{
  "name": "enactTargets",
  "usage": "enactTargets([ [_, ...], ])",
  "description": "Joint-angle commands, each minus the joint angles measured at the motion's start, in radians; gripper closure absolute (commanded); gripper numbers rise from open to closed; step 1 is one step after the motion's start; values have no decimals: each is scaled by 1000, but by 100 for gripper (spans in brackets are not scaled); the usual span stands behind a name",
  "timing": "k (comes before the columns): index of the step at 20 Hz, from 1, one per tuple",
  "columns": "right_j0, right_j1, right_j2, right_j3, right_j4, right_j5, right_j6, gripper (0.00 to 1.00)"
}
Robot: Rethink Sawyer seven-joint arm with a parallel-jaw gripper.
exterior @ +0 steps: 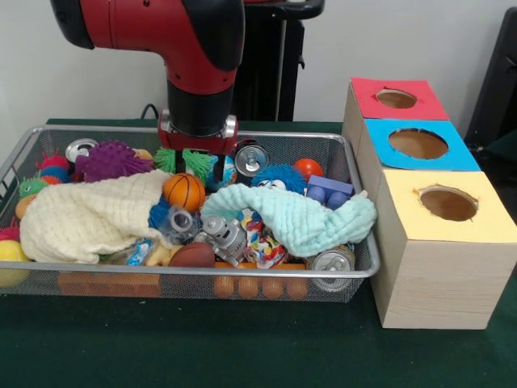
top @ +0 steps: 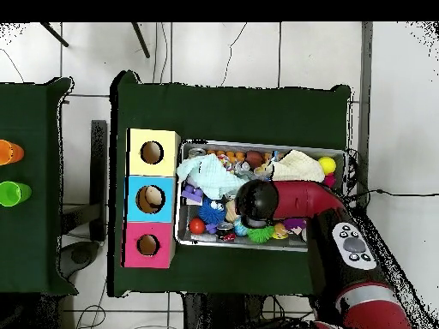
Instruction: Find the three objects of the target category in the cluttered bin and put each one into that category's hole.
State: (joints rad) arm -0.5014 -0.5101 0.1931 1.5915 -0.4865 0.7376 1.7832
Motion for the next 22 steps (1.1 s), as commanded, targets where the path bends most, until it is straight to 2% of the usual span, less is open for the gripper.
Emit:
enactTargets([
  [1,0,29,88,-126,29,103,-83,0],
  [13,22,46,100,-173,42,149,-62,0],
  [22,17,43,96,-155,21,104,-60,0],
])
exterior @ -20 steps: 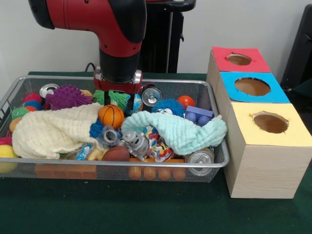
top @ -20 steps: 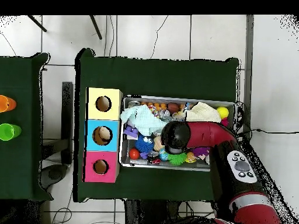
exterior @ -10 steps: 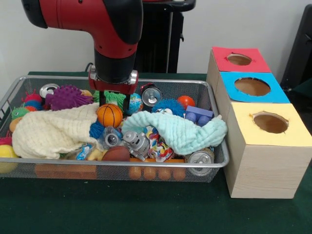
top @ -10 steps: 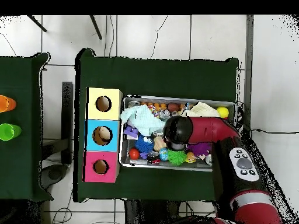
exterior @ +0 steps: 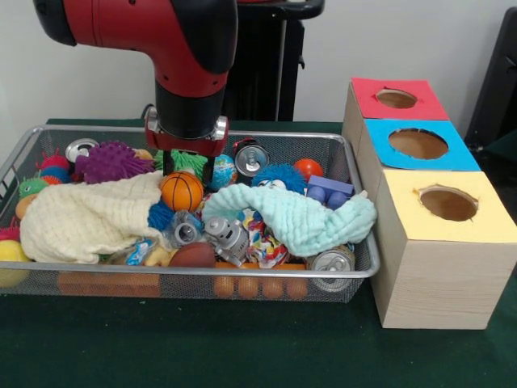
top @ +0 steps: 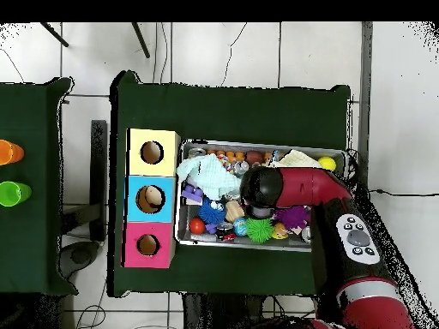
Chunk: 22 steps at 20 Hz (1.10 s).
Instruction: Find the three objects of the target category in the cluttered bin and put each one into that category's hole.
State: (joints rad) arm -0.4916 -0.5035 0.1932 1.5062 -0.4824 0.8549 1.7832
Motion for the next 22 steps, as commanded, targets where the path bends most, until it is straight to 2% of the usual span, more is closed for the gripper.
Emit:
enactTargets([
  [1,4,37,96,-79,12,0,-77,0],
  [5,-29,58,114,-141,-13,50,-183,0],
  [8,-43,67,121,-163,-16,83,-220,0],
  [15,-64,16,129,-53,12,67,-171,0],
  [18,-60,21,139,-48,25,82,-152,0],
  [22,-53,-26,132,-24,30,114,-138,0],
])
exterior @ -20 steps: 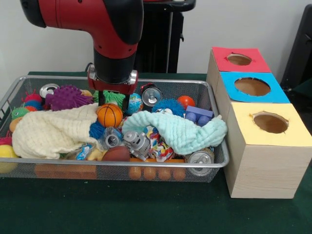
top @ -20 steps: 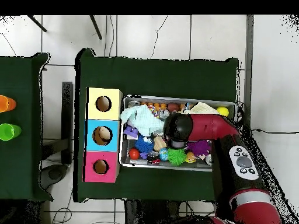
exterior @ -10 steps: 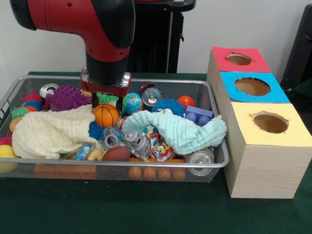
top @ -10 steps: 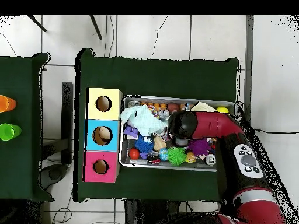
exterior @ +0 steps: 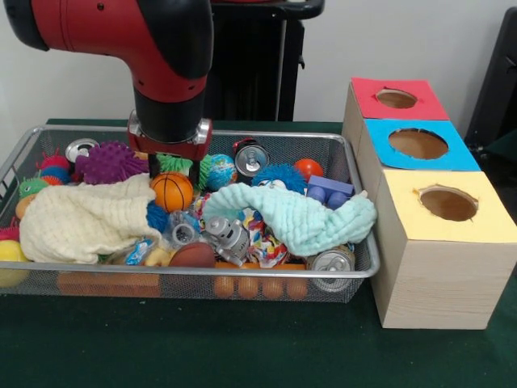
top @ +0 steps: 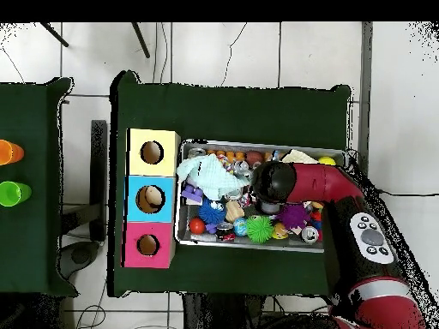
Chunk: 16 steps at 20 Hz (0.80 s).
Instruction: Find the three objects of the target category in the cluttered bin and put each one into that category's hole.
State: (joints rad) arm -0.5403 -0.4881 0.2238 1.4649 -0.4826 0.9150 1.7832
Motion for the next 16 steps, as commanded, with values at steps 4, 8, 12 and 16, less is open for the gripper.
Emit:
enactTargets([
  [4,-4,-103,81,28,8,79,-160,0],
  [8,-18,-106,78,-25,-19,121,-219,0],
  [12,-35,-104,83,-54,-40,136,-264,0],
  [16,-42,-82,87,-71,-56,118,-272,0],
])
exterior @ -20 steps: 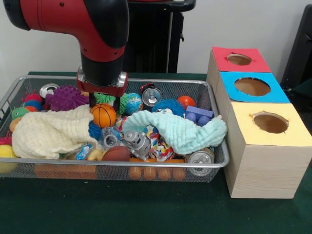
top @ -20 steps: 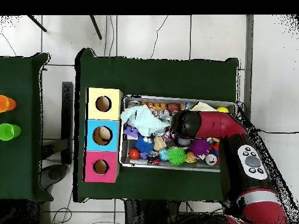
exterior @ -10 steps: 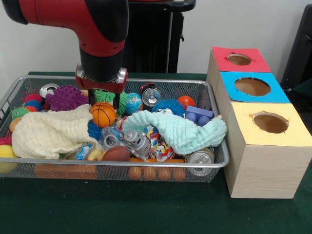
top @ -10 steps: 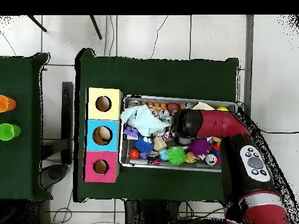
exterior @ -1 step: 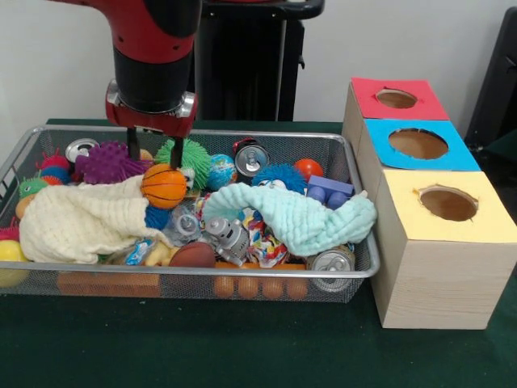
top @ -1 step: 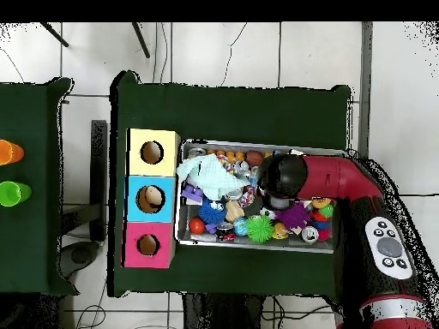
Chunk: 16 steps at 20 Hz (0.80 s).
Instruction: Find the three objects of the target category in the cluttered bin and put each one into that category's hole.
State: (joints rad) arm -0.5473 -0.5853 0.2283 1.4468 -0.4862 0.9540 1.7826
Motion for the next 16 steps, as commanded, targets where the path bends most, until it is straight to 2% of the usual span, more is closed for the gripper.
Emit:
enactTargets([
  [1,-37,17,82,-52,-55,73,-272,0],
  [16,-47,53,90,-61,-67,38,-257,0],
])
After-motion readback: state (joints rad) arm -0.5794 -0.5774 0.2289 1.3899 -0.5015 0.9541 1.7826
